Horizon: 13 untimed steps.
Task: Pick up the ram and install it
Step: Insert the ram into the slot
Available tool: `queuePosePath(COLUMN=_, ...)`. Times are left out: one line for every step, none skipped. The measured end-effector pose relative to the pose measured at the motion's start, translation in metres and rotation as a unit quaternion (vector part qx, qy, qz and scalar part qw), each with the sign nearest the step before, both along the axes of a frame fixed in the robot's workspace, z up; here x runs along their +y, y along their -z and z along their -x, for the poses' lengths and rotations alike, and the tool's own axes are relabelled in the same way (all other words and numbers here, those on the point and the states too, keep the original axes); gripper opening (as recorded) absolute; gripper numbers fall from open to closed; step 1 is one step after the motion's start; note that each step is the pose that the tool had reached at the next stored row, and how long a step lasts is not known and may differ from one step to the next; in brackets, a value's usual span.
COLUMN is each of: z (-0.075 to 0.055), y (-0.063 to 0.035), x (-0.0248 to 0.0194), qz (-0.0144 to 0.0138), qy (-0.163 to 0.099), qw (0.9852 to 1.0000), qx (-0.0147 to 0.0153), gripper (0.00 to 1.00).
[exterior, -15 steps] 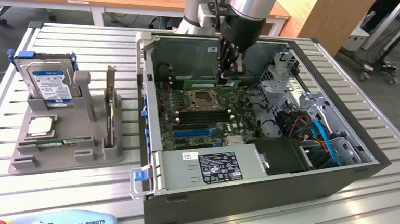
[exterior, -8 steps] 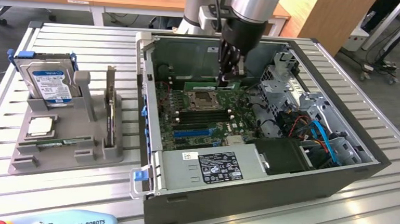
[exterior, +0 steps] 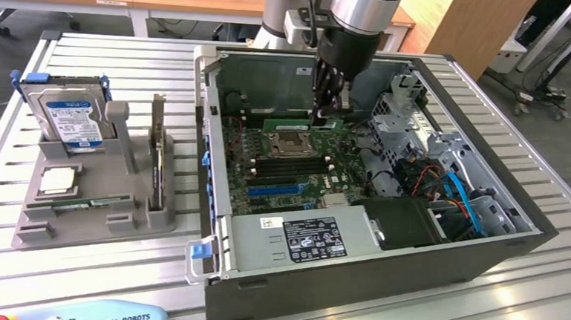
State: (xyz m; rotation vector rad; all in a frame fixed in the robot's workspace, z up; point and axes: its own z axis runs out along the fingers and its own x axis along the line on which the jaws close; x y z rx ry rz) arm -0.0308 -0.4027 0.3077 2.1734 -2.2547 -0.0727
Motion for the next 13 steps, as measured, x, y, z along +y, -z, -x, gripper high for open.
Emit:
queuePosePath(z=0.0000, y=0.0000, x=0.0000, qz=0.0000, qy=0.000, qw=1.0000, qx=0.0000, gripper=0.11)
queuePosePath(z=0.0000, y=0.0000, x=0.0000, qz=0.0000, qy=0.000, qw=1.0000, qx=0.0000, gripper=0.11)
queuePosePath(z=0.0000, y=0.0000, x=-0.0001, qz=0.0001, qy=0.000, qw=1.0000, qx=0.0000, gripper=0.11)
queuePosePath(z=0.0000, y=0.0003, x=-0.0001, qz=0.0001, qy=0.000, qw=1.0000, qx=0.0000, gripper=0.11)
queuePosePath(z=0.0000, y=0.0009, x=-0.0001, qz=-0.0001, qy=0.000, qw=1.0000, qx=-0.0001, gripper=0.11)
queuePosePath(z=0.0000, y=0.0014, x=-0.0001, qz=0.0000, qy=0.000, qw=1.0000, qx=0.0000, gripper=0.11)
queuePosePath(z=0.0000, y=0.0020, x=-0.0001, qz=0.0000, qy=0.000, qw=1.0000, qx=0.0000, gripper=0.11)
queuePosePath(z=0.0000, y=0.0027, x=-0.0001, qz=0.0000, qy=0.000, qw=1.0000, qx=0.0000, gripper=0.11)
queuePosePath(z=0.0000, y=0.0034, x=-0.0001, qz=0.0000, qy=0.000, qw=1.0000, qx=0.0000, gripper=0.11)
queuePosePath(z=0.0000, y=0.0043, x=-0.0001, qz=0.0000, qy=0.000, qw=1.0000, qx=0.0000, gripper=0.11)
queuePosePath(z=0.0000, y=0.0051, x=-0.0001, qz=0.0000, qy=0.000, qw=1.0000, qx=0.0000, gripper=0.11)
queuePosePath(z=0.0000, y=0.0059, x=-0.0001, qz=0.0000, qy=0.000, qw=1.0000, qx=0.0000, gripper=0.11)
queuePosePath(z=0.0000, y=0.0067, x=-0.0001, qz=0.0000, qy=0.000, qw=1.0000, qx=0.0000, gripper=0.11)
